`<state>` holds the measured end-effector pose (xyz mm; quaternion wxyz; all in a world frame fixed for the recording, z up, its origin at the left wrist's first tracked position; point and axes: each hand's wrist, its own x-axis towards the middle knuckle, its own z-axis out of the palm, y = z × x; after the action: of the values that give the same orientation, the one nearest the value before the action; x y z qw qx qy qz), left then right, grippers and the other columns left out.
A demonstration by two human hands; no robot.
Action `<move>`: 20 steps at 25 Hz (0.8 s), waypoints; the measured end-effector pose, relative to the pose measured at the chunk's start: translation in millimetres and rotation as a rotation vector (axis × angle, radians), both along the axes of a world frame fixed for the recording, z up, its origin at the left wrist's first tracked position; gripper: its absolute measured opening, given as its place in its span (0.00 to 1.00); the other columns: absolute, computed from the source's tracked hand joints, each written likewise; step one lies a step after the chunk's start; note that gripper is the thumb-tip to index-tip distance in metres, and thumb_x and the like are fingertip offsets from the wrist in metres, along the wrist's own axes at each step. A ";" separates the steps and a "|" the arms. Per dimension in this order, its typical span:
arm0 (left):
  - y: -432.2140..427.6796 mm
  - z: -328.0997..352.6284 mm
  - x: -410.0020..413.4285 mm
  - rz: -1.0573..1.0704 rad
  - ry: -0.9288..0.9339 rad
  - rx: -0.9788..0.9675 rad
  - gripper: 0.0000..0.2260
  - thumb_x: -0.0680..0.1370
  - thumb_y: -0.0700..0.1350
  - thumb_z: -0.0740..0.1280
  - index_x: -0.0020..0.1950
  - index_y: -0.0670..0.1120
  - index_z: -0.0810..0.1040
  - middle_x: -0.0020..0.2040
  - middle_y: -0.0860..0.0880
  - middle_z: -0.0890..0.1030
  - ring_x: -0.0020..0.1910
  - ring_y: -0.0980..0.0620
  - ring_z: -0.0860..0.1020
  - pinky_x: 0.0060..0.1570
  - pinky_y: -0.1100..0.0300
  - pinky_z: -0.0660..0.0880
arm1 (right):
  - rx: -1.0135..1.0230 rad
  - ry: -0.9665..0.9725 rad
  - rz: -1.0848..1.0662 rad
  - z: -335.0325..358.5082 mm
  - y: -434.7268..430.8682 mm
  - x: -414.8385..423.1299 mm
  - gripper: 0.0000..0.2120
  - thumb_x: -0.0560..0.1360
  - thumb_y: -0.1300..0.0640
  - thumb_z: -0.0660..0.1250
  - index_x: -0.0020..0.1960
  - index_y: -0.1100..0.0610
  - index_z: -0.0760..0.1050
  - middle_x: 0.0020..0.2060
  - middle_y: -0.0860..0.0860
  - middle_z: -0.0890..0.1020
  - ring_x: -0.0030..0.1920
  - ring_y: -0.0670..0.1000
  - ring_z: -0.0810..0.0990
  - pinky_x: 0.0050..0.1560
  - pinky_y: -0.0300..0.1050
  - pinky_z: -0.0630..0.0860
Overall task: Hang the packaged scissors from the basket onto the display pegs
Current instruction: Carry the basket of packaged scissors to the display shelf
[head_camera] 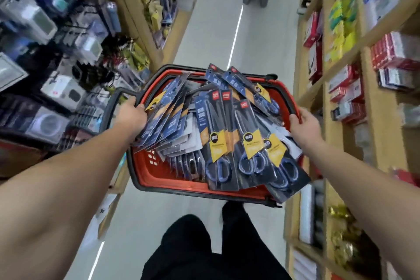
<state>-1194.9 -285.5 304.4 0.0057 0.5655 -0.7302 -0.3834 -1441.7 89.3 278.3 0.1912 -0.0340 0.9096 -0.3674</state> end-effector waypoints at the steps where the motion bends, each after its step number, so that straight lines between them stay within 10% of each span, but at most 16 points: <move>1: -8.0 2.6 -25.0 0.017 -0.005 0.002 0.24 0.89 0.48 0.56 0.85 0.46 0.59 0.82 0.45 0.66 0.77 0.39 0.69 0.75 0.50 0.66 | -0.010 -0.006 0.019 6.0 -11.8 -28.1 0.13 0.84 0.48 0.59 0.65 0.44 0.77 0.49 0.48 0.84 0.48 0.55 0.83 0.53 0.55 0.82; 11: -166.7 -6.2 -274.5 0.050 0.060 -0.020 0.22 0.86 0.49 0.61 0.79 0.43 0.71 0.76 0.42 0.75 0.75 0.38 0.72 0.76 0.51 0.67 | 0.008 0.045 0.058 23.2 -175.4 -300.4 0.16 0.87 0.55 0.59 0.72 0.58 0.76 0.49 0.54 0.80 0.38 0.49 0.75 0.36 0.40 0.68; 20: -316.9 23.3 -534.5 0.032 -0.005 -0.056 0.23 0.87 0.49 0.61 0.82 0.46 0.67 0.78 0.41 0.73 0.78 0.37 0.68 0.79 0.50 0.63 | 0.006 0.085 0.038 39.4 -322.7 -536.9 0.16 0.86 0.59 0.60 0.71 0.61 0.77 0.48 0.55 0.79 0.45 0.55 0.75 0.39 0.48 0.68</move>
<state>-1729.4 -602.4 327.6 0.0258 0.5775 -0.7316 -0.3614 -1978.6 -233.4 317.7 0.1596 -0.0661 0.9171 -0.3592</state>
